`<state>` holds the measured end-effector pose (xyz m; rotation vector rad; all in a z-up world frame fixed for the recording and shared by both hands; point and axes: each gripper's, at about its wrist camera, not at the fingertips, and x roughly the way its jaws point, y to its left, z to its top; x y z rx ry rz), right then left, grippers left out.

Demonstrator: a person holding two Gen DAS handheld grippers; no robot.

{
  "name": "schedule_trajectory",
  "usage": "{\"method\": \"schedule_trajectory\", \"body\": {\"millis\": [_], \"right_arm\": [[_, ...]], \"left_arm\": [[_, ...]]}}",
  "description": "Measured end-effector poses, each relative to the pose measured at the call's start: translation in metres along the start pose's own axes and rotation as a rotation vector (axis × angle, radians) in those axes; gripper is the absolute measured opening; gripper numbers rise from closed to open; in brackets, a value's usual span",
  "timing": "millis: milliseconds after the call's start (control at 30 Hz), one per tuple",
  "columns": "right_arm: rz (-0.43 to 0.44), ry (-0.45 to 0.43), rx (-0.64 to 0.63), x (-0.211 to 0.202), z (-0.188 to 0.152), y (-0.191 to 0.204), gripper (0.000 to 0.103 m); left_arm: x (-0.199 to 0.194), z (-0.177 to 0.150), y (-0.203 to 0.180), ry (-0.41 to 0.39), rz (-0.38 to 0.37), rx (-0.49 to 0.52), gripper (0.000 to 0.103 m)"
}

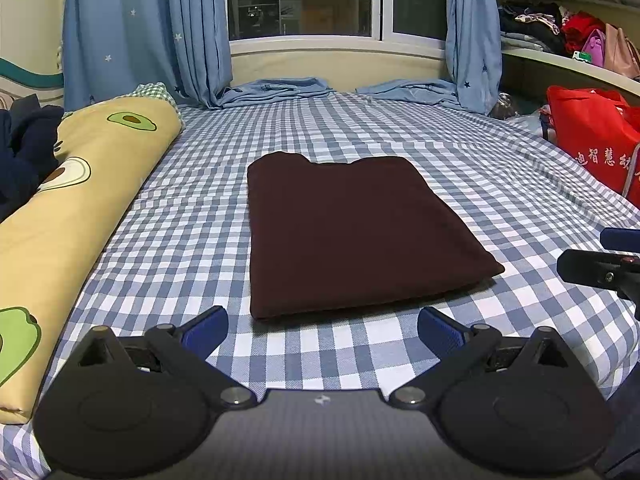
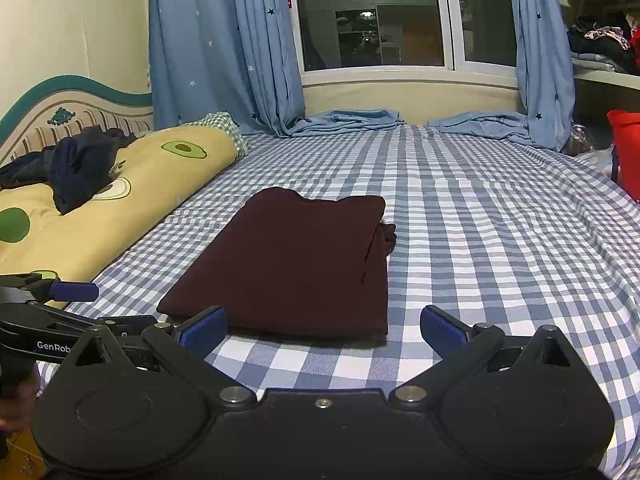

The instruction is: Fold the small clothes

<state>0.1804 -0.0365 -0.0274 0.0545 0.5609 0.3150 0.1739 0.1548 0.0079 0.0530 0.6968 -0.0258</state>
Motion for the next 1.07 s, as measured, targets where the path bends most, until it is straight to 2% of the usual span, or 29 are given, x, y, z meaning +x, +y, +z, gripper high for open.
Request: {"method": "schedule_trajectory", "body": {"millis": [567,867,1067], "right_arm": [[0.0,0.003,0.001,-0.0011,0.0011,-0.001,0.102],[-0.002,0.004,0.002,-0.0014,0.0006,-0.0011,0.102],[-0.002,0.0,0.003,-0.0029,0.0011,-0.0012,0.102]], "left_arm": [[-0.0003,0.0023,0.0007,-0.004,0.007,-0.005,0.102],[-0.0002,-0.0009,0.0043,-0.013,-0.025,-0.046,0.102],[-0.0048,0.0034,0.0057,-0.038,0.009,-0.052,0.102]]}}
